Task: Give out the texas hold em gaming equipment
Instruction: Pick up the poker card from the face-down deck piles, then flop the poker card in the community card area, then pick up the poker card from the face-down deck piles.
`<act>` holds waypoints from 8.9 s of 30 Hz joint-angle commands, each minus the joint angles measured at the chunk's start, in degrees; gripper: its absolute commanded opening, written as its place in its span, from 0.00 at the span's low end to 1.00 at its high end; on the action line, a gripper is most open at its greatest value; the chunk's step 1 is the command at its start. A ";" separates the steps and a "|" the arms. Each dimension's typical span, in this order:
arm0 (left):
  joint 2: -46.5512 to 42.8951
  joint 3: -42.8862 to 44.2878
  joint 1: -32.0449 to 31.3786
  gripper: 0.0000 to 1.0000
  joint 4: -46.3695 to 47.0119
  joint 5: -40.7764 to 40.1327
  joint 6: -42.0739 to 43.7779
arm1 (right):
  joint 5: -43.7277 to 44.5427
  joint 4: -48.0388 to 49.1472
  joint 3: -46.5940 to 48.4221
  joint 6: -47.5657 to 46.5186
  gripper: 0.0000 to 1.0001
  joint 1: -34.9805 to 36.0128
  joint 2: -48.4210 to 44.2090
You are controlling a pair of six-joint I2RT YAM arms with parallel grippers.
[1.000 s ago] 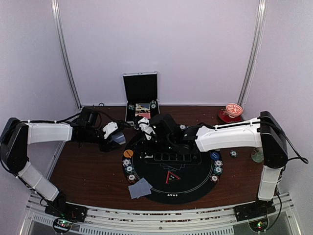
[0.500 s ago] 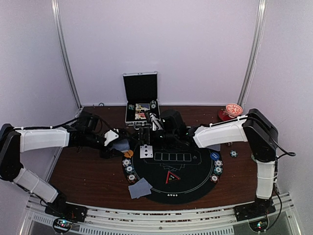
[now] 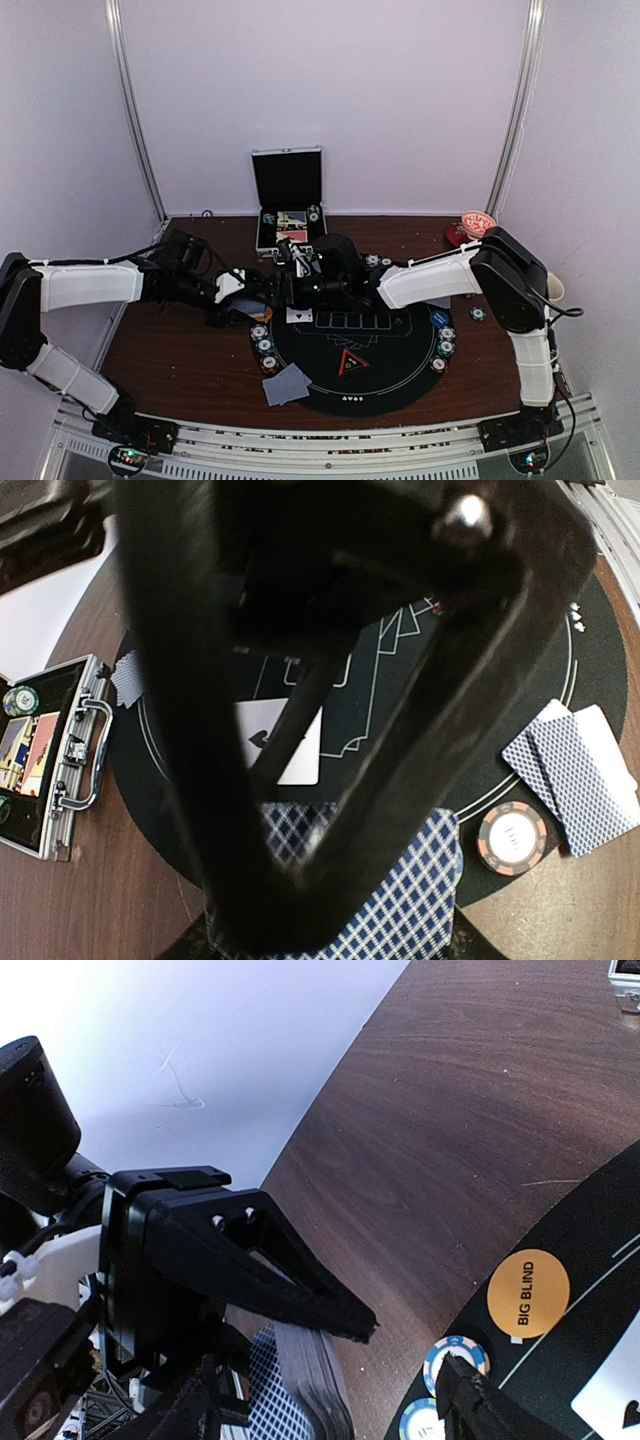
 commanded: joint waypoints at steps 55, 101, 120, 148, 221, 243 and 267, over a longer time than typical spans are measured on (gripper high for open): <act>-0.85 -0.62 -1.01 0.56 0.08 1.08 1.45 | 4.99 -11.20 -0.92 -3.95 0.18 -1.56 -1.19; 1.90 0.35 -0.16 0.56 1.11 0.23 0.17 | 32.90 -34.80 -1.86 -24.26 0.00 -3.17 -16.56; 2.90 1.50 1.96 0.56 2.76 0.03 -2.76 | 72.15 -42.53 7.92 -44.10 0.00 3.56 -1.22; 2.81 1.50 2.18 0.56 2.68 0.13 -2.69 | 59.48 -31.30 8.35 -48.53 0.04 7.78 8.12; -1.21 -0.69 -0.65 0.56 -1.61 4.30 3.03 | 7.18 -9.64 2.85 -4.01 0.79 4.52 -1.28; -1.85 -0.97 -1.29 0.56 -2.54 4.50 4.07 | 7.05 -9.49 0.01 -1.31 0.34 0.74 0.17; -0.04 -0.57 -1.24 0.56 -1.89 3.38 3.53 | 8.68 -14.97 -1.93 -5.29 0.13 2.31 -6.34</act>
